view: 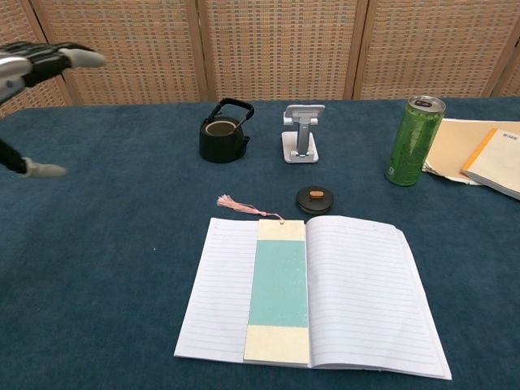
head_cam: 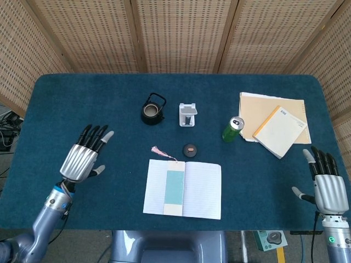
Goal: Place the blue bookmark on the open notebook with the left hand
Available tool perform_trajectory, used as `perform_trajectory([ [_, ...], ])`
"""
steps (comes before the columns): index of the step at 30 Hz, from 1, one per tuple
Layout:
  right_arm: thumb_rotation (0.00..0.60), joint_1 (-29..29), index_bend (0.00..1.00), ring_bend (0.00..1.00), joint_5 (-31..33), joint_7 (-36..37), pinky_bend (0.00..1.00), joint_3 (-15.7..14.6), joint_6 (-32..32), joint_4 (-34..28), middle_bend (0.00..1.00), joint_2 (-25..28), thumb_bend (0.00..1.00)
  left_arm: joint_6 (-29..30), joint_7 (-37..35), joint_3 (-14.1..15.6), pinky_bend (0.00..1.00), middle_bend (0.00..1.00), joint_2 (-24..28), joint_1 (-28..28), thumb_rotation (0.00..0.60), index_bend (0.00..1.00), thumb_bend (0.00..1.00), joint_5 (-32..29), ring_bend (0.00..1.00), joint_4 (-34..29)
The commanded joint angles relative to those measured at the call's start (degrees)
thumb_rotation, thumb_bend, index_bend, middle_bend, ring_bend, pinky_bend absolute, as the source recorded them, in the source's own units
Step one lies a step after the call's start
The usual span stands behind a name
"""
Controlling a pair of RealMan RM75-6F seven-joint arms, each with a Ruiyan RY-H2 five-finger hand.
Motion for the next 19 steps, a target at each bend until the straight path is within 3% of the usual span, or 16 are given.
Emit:
perform_trajectory([
  [1,0.600,-0.1,0.01,0.00,-0.4,-0.5,0.00,-0.3,0.1,-0.5,0.00,0.2,0.08,2.7,0.7,1.7,0.00,0.00,1.7,4.2,0.600,0.00,0.12,-1.7,0.00,-1.7],
  [12,0.600,-0.5,0.00,0.00,-3.4,-2.2,0.00,-1.4,1.9,-3.5,0.00,1.2,0.08,7.7,-1.4,4.5,0.00,0.00,3.5,12.8,0.600,0.00,0.11,-1.5,0.00,-0.8],
  [19,0.600,-0.7,0.00,0.00,-6.2,-3.5,0.00,-2.8,2.8,-5.7,0.00,1.6,0.08,11.3,-2.6,3.5,0.00,0.00,4.3,15.6,0.600,0.00,0.11,1.8,0.00,-1.4],
])
